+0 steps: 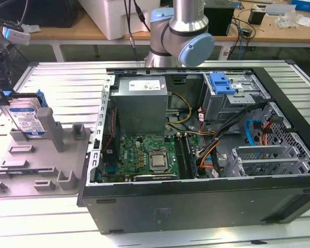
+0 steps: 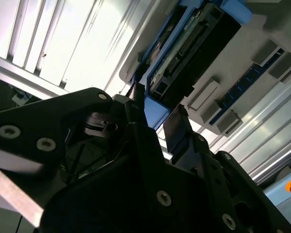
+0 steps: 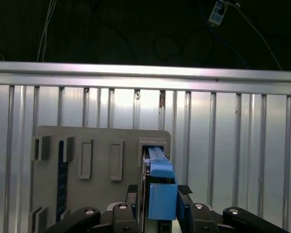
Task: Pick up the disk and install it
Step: 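Pick up the disk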
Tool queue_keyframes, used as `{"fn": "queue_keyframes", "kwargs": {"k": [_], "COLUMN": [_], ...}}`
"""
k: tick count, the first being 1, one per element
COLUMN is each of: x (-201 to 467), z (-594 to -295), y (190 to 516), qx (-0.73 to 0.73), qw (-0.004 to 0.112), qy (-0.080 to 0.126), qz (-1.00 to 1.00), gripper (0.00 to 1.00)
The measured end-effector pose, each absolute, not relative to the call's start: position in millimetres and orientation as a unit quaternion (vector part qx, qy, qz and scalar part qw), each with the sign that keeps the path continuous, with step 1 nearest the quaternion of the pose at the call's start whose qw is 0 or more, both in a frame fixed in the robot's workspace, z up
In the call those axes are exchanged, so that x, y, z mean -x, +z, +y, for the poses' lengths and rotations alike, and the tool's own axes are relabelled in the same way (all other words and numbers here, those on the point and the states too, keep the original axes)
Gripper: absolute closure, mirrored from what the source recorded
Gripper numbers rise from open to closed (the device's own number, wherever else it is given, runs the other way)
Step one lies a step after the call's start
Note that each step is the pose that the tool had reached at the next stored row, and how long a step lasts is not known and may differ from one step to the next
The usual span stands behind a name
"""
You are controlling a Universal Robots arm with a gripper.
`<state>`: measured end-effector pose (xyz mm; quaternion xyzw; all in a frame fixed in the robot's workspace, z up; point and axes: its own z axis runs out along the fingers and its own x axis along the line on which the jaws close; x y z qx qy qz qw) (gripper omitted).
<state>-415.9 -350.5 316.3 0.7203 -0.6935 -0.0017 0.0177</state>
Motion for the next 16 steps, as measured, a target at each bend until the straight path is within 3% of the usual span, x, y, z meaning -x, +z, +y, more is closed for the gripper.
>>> {"fn": "queue_keyframes", "kwargs": {"k": [16], "x": [416.7], "z": [-350.5], "y": [305.4], "qx": [-0.72], "qw": [0.018], "qy": [-0.002], "qz": [-0.693], "gripper": [0.56]}}
